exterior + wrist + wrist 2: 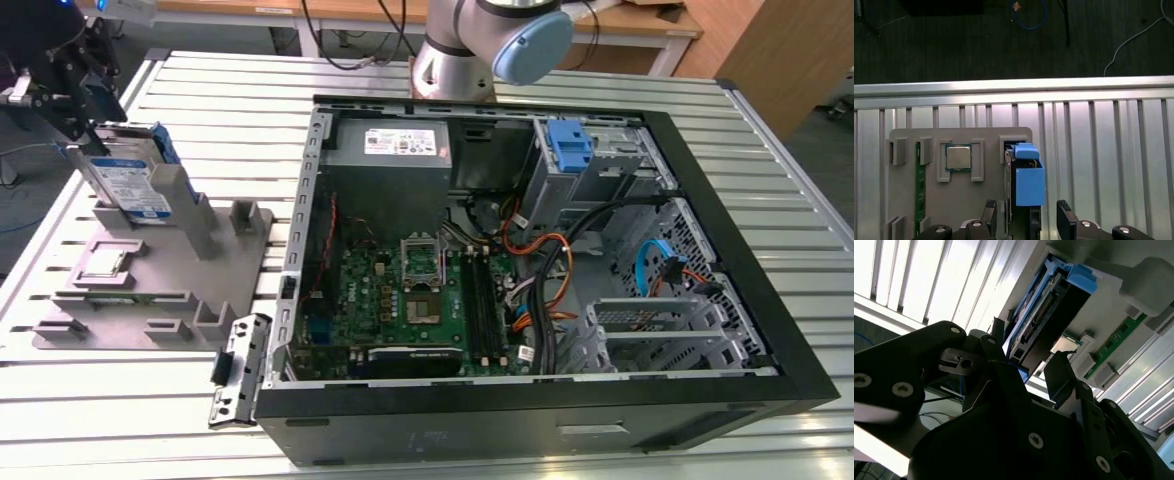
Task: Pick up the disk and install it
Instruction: 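Pick up the disk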
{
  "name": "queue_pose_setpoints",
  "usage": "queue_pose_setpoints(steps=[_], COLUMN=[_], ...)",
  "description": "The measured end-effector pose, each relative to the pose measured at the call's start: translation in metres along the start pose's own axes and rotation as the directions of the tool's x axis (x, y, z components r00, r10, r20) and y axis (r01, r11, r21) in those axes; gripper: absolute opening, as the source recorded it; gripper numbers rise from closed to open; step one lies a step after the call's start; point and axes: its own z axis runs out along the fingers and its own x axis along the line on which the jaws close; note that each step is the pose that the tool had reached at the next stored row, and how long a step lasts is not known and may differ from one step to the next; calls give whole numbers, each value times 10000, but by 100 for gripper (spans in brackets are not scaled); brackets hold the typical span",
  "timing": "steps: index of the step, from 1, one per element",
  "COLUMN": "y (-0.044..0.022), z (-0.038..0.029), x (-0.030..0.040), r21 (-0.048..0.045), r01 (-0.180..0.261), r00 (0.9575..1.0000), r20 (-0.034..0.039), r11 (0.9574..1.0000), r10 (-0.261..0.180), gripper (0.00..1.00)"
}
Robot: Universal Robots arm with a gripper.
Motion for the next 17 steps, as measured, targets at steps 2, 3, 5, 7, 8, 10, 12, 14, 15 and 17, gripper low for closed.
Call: queue_pose_setpoints(steps=[2,3,5,7,8,10,12,14,15,17], y=[0,0,-1,-2,-2,-3,-3,-3,-3,-3], z=[0,2,13,33,43,66,84,84,84,85], x=[-1,-1,1,2,3,4,5,5,5,5], r21=[-1,-2,0,-8,-11,-19,-29,-31,-31,-30], r01=[15,21,30,38,41,49,57,60,60,65], r00=[10000,10000,10000,10000,10000,10000,10000,10000,10000,10000], r20=[22,22,9,-13,-19,-29,-38,-39,-39,-38], r11=[10000,10000,10000,10000,10000,10000,10000,10000,10000,10000], r10=[-15,-21,-30,-38,-41,-49,-57,-60,-61,-65], gripper=[59,59,59,59,59,59,59,59,59,59])
